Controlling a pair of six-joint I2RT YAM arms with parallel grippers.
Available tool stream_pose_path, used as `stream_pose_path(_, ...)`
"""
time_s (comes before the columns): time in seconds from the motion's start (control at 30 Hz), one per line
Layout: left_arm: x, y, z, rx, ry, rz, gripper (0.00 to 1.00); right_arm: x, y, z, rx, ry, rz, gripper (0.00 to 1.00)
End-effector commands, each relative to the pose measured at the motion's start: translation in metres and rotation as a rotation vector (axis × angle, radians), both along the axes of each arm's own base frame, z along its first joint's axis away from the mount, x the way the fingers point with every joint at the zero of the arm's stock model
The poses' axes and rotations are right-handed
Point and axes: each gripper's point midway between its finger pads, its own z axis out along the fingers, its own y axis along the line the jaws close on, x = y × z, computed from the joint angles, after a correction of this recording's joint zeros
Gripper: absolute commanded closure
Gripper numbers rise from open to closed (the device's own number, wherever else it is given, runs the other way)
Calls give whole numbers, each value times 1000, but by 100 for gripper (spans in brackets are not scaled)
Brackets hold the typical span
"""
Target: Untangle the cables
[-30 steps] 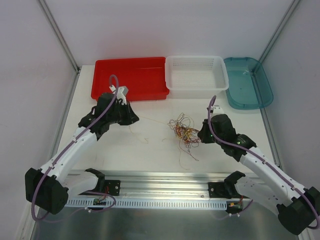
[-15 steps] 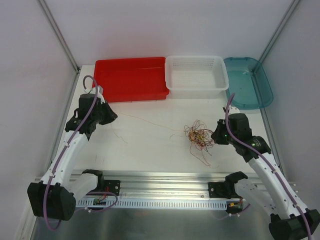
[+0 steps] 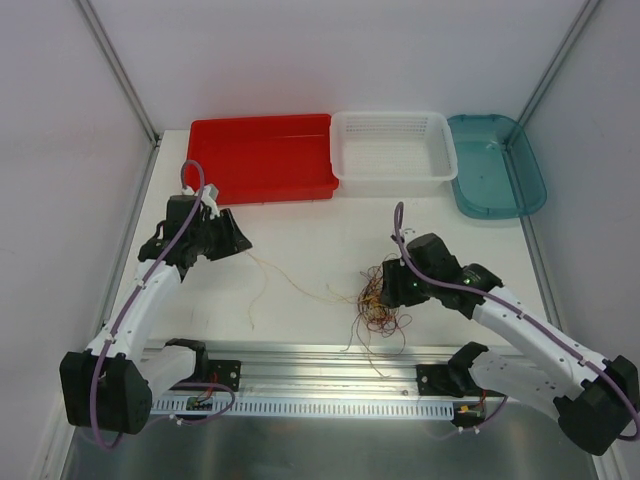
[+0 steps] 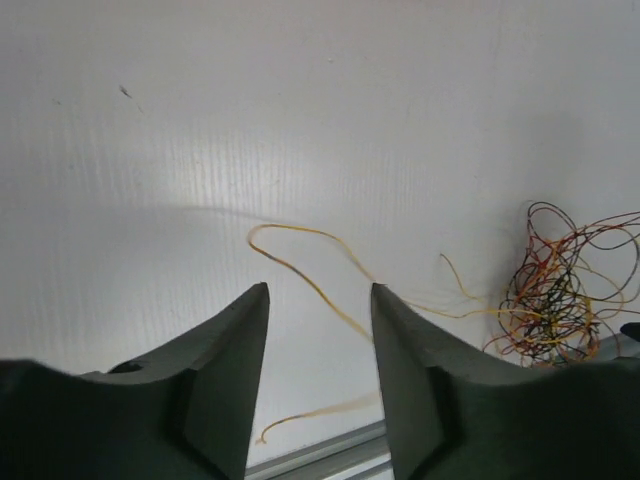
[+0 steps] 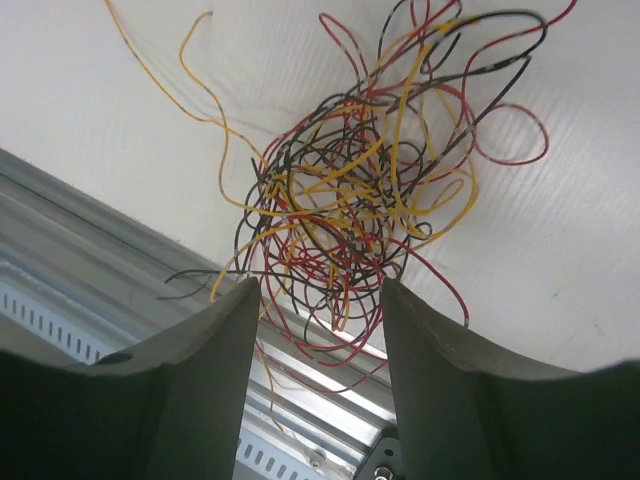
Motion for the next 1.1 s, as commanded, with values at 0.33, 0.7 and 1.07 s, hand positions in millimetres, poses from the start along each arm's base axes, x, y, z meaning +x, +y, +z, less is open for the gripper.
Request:
stream_pose_path(0.33, -52, -99, 19, -113, 7, -149, 1, 43, -34, 27, -54, -167, -280, 50)
stream_pose_path(0.7, -70, -226, 13, -28, 42, -338, 2, 55, -4, 21, 52, -188, -155, 64)
stream_pose_path(1.07, -75, -290, -21, 3, 123, -403, 7, 66, -2, 2, 8, -183, -125, 83)
